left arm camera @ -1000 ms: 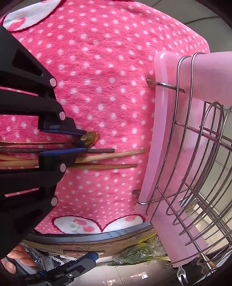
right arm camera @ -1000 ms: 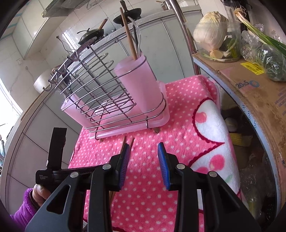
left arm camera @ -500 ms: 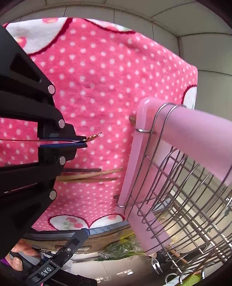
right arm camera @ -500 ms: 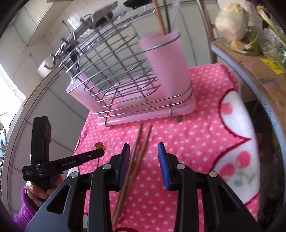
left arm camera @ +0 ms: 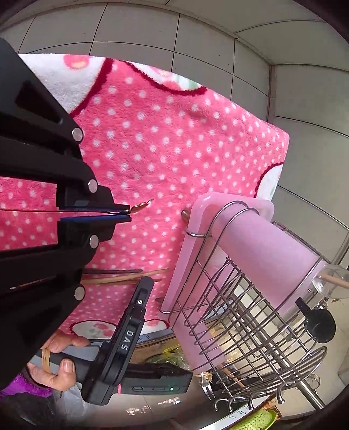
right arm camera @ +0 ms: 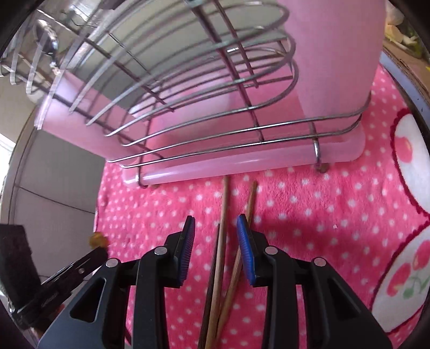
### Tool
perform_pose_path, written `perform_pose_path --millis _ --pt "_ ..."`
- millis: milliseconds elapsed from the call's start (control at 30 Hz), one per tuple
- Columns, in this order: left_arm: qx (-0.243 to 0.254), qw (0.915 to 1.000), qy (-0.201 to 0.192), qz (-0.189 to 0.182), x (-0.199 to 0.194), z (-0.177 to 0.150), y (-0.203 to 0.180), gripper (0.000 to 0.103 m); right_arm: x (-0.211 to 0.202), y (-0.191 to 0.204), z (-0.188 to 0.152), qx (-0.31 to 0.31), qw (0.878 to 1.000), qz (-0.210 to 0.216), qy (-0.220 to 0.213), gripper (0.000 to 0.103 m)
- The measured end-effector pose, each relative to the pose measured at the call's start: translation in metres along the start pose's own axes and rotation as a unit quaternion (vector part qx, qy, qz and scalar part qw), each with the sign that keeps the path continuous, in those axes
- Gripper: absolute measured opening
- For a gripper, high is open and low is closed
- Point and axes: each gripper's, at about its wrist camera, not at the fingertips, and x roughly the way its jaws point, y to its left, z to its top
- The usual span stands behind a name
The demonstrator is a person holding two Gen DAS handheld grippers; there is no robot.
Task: Organize utensils
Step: 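Close the left tool on the gold spoon while the right tool grasps a wooden chopstick, then lift the gold spoon and wooden chopstick with both tools above the pink cup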
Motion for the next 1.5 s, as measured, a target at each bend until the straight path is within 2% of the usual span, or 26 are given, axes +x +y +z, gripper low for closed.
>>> perform_pose_path --millis 267,300,333,367,500,867,1233,1500 --pt "-0.002 0.9999 -0.007 -0.007 -0.004 0.004 0.002 0.002 0.024 0.013 0.009 -0.025 0.999 -0.035 -0.001 0.033" --pt "-0.002 0.9999 -0.008 -0.007 -0.004 0.004 0.002 0.002 0.025 0.015 0.010 -0.031 0.999 -0.043 -0.004 0.030" --pt "-0.003 0.9999 -0.009 -0.008 -0.005 0.004 0.002 0.002 0.027 0.018 0.009 -0.038 0.998 -0.054 -0.006 0.017" --pt "-0.003 0.9999 -0.010 -0.008 -0.005 0.004 0.001 0.002 0.030 0.020 0.010 -0.044 0.997 -0.060 -0.007 0.012" --pt "-0.003 0.9998 -0.019 -0.006 -0.011 0.004 0.000 0.002 0.025 0.015 0.009 -0.034 0.999 -0.034 -0.014 0.006" --pt "-0.009 0.9982 -0.057 -0.014 -0.042 0.000 -0.009 0.002 -0.029 0.004 -0.013 -0.026 0.997 0.026 -0.061 0.006" --pt "0.012 0.9919 -0.126 -0.004 -0.083 -0.008 -0.030 0.002 -0.120 -0.009 -0.036 -0.053 0.982 0.047 -0.174 0.006" --pt "0.029 0.9804 -0.195 0.003 -0.118 -0.012 -0.047 0.002 -0.178 -0.017 -0.047 -0.071 0.962 0.042 -0.260 0.006"
